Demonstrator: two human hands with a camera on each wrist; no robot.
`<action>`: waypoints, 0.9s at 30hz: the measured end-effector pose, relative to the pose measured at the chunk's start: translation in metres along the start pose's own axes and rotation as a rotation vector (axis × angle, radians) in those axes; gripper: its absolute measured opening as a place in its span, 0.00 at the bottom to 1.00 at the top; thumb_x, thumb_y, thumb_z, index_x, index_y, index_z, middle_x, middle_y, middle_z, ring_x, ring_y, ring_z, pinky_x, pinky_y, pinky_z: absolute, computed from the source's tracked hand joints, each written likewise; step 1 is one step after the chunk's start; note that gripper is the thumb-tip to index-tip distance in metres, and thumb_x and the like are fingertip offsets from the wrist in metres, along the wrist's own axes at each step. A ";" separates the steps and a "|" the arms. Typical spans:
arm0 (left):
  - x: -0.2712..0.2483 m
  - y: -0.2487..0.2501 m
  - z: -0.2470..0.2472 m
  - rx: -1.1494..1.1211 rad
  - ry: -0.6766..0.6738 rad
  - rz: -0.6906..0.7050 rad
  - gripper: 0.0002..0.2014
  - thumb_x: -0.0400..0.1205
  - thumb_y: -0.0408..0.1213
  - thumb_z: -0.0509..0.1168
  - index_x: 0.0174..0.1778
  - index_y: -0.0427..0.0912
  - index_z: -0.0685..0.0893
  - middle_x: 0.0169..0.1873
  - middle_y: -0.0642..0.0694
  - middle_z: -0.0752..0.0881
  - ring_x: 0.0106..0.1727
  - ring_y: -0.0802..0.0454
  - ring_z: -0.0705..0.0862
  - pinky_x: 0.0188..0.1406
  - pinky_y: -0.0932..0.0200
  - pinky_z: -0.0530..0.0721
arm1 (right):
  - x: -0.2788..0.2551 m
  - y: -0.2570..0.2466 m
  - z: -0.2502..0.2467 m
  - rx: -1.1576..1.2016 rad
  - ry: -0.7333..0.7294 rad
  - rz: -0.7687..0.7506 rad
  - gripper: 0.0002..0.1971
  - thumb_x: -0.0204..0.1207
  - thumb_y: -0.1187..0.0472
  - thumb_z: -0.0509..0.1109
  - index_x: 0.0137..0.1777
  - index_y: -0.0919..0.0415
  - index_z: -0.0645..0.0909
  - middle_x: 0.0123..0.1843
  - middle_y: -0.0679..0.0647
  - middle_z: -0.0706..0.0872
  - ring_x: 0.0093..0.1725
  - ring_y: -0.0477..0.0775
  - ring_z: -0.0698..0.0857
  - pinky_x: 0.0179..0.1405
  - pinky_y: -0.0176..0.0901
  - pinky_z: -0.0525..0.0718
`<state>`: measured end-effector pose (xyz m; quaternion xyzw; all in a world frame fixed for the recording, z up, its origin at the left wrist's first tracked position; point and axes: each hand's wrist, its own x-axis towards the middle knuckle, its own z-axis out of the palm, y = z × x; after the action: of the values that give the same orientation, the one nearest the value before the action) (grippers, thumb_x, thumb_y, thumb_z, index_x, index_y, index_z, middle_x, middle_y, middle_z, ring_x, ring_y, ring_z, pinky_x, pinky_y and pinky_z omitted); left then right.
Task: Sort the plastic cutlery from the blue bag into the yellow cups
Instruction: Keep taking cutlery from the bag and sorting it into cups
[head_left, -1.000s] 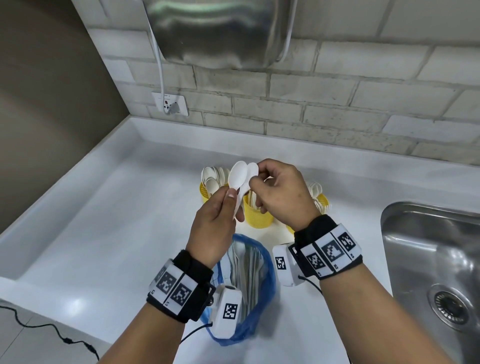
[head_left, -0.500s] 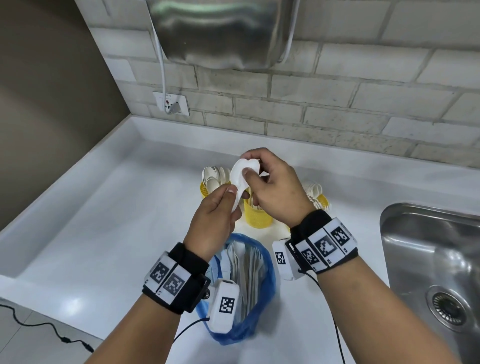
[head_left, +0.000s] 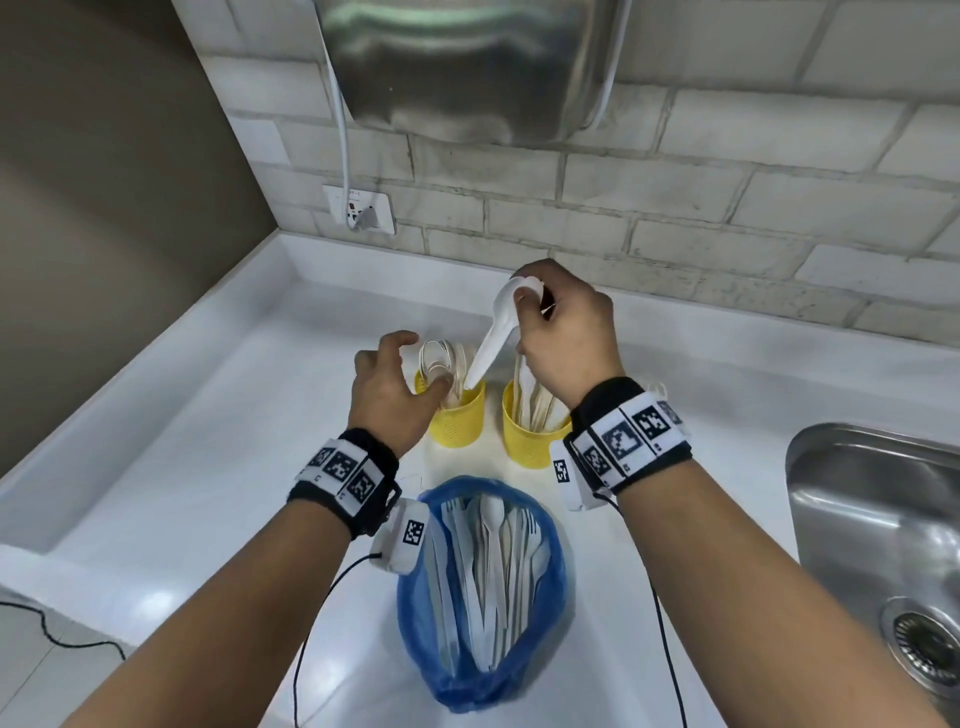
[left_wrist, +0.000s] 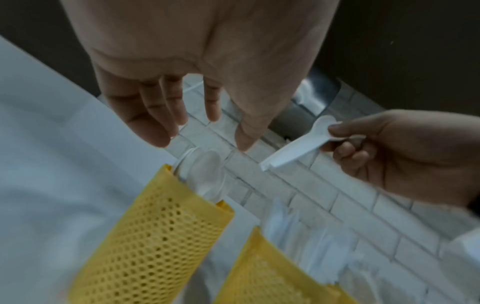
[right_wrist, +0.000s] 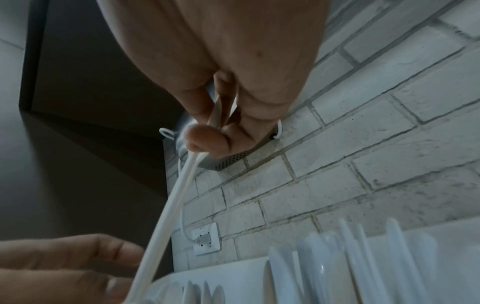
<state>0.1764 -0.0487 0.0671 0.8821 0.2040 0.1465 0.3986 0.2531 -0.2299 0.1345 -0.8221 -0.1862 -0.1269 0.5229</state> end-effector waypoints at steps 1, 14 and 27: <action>0.004 -0.003 0.004 0.021 -0.027 0.004 0.30 0.77 0.47 0.76 0.74 0.54 0.74 0.62 0.43 0.73 0.56 0.42 0.83 0.65 0.50 0.82 | 0.001 0.002 0.006 -0.022 -0.013 -0.015 0.10 0.82 0.61 0.63 0.55 0.55 0.86 0.37 0.54 0.88 0.37 0.61 0.88 0.45 0.56 0.88; 0.018 -0.019 0.016 0.101 -0.049 0.069 0.25 0.82 0.25 0.56 0.74 0.50 0.73 0.56 0.39 0.79 0.50 0.43 0.81 0.47 0.58 0.74 | -0.013 0.017 0.061 -0.293 -0.323 -0.026 0.14 0.85 0.61 0.62 0.59 0.60 0.89 0.52 0.63 0.91 0.53 0.67 0.89 0.54 0.51 0.86; 0.013 -0.021 0.013 0.268 -0.111 0.373 0.46 0.73 0.47 0.71 0.88 0.48 0.59 0.88 0.42 0.58 0.85 0.39 0.59 0.84 0.47 0.59 | -0.061 0.021 0.041 -0.184 -0.334 0.024 0.09 0.77 0.69 0.68 0.55 0.61 0.83 0.55 0.54 0.77 0.42 0.56 0.84 0.52 0.54 0.86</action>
<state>0.1883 -0.0380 0.0442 0.9562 0.0331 0.1406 0.2544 0.2080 -0.2115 0.0756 -0.8781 -0.2482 0.0010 0.4090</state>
